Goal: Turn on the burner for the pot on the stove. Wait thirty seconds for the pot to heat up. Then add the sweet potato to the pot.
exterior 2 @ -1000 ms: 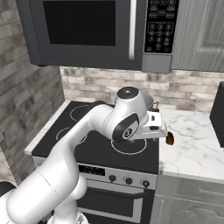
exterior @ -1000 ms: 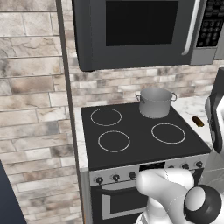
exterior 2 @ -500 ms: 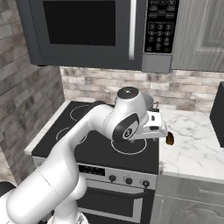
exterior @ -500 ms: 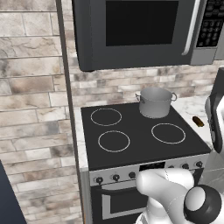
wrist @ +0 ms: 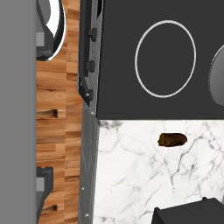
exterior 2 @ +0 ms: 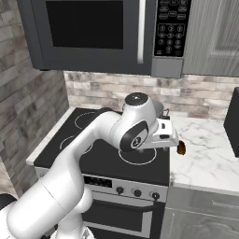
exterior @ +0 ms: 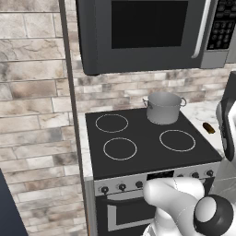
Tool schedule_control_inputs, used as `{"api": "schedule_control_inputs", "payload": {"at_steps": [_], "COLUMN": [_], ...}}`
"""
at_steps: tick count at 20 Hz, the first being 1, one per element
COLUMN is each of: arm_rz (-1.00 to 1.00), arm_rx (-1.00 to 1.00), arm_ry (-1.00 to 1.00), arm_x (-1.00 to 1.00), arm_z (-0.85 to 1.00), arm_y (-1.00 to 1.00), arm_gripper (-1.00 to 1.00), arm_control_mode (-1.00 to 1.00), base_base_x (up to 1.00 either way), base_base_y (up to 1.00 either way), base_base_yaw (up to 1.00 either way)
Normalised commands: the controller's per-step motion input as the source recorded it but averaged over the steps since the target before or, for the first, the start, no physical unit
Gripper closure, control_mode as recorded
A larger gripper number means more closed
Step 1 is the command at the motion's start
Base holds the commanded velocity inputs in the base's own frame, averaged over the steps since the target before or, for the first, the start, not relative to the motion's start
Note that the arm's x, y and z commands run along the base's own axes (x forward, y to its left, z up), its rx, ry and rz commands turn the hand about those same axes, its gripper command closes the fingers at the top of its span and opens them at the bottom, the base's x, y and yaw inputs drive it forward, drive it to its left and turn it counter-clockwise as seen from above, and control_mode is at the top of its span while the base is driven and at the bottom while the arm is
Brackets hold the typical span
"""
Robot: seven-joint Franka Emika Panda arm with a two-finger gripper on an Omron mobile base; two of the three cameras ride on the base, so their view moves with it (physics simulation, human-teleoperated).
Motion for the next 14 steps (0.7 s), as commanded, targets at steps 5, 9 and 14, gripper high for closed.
{"api": "schedule_control_inputs", "payload": {"at_steps": [5, 9, 14], "arm_rz": [0.0, 0.0, 0.0], "arm_rx": [0.0, 0.0, 0.0], "arm_ry": [0.0, 0.0, 0.0], "arm_x": [0.0, 0.0, 0.0], "arm_z": [0.0, 0.0, 0.0], "arm_y": [0.0, 0.0, 0.0], "arm_gripper": [-1.0, -1.0, -1.0], "arm_control_mode": [-1.0, -1.0, -1.0], "base_base_x": [0.0, 0.0, 0.0], "base_base_y": [0.0, 0.0, 0.0], "base_base_yaw": [0.0, 0.0, 0.0]}}
